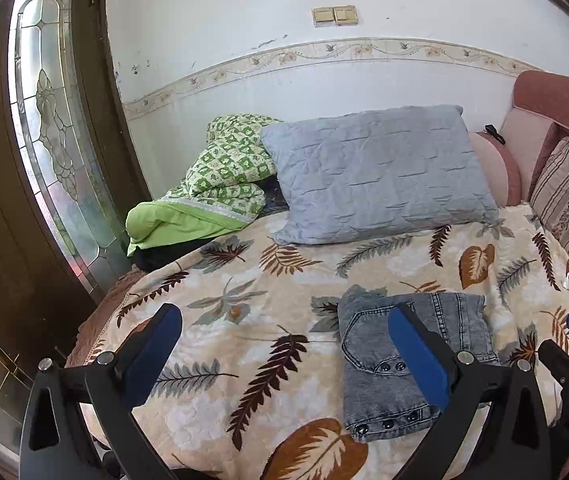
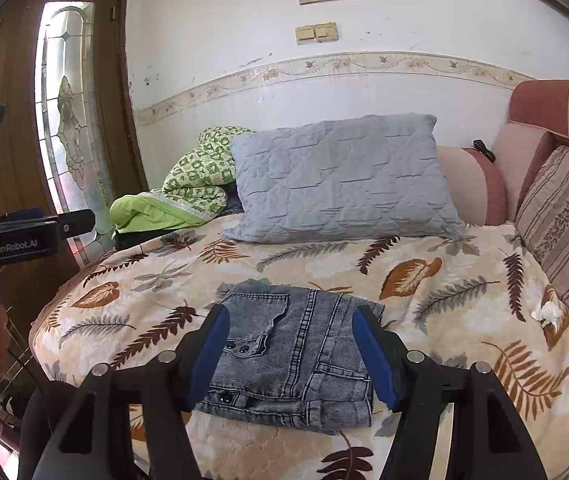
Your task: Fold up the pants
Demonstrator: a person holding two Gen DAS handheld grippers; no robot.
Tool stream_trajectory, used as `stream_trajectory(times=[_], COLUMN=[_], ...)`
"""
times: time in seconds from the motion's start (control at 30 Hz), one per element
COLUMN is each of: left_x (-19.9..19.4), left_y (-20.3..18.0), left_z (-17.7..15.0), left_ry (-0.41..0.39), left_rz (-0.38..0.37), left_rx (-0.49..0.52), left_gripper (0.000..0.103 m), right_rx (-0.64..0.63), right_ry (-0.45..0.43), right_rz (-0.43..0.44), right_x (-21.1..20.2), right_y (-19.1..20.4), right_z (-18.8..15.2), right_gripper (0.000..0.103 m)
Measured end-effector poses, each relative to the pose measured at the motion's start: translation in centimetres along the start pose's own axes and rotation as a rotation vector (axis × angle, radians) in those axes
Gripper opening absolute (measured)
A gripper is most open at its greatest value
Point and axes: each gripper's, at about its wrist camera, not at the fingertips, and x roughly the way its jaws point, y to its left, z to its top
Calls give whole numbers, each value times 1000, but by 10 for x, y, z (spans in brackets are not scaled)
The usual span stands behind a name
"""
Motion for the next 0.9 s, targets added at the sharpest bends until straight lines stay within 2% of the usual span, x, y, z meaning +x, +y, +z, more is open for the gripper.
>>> stream_trajectory(times=[0.4, 0.9], left_x=[-7, -19], left_y=[13, 29], left_z=[3, 5], left_ry=[-19, -28], left_rz=[11, -19], left_rx=[-18, -60], left_gripper=[103, 103], right_rx=[-13, -45], right_ry=[-21, -36], right_rz=[2, 8], right_x=[-9, -17], right_y=[10, 27], right_z=[12, 20], right_gripper=[67, 67])
